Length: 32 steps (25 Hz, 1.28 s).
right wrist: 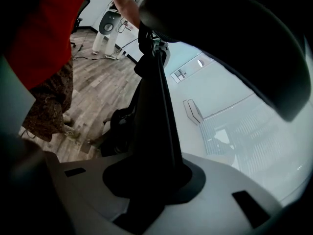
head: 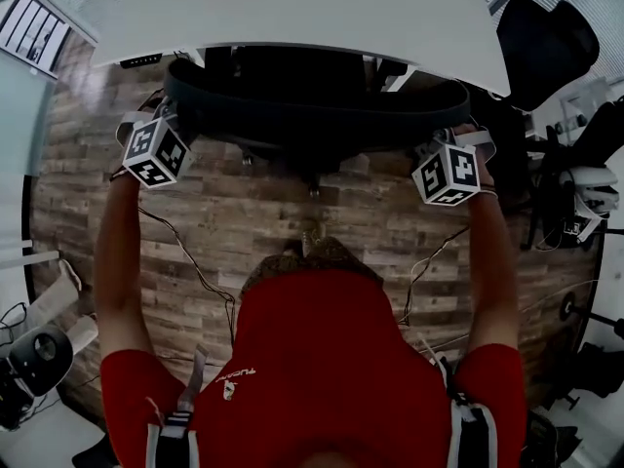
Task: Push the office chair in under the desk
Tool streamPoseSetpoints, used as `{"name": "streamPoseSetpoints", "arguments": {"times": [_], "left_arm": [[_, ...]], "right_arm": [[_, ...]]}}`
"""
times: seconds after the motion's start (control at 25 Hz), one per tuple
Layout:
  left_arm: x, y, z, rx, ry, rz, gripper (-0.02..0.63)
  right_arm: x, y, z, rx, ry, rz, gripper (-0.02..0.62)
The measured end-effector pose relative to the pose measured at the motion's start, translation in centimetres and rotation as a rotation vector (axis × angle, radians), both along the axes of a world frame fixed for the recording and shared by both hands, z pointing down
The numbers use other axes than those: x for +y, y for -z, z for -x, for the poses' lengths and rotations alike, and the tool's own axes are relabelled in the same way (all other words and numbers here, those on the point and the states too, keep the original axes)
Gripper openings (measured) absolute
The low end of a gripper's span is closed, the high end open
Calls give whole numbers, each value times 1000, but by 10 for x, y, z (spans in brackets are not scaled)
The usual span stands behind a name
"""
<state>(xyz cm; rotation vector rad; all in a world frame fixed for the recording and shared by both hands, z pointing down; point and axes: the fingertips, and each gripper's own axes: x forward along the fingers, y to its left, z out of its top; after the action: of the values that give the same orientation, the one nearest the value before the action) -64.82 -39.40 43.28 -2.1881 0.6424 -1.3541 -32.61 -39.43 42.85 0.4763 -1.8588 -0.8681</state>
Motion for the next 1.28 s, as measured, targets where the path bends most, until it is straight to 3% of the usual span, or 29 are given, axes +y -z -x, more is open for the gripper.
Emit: {"name": "streamPoseSetpoints", "arguments": {"times": [0.64,1.28], "left_arm": [[-97,-2,20,-21,-49,20,138],[-145,0,14,-21,-45,18,137]], "right_arm": [[-71,-4,17,9,-88,25,107],[-123,-1,12,15,-91,41,107]]}}
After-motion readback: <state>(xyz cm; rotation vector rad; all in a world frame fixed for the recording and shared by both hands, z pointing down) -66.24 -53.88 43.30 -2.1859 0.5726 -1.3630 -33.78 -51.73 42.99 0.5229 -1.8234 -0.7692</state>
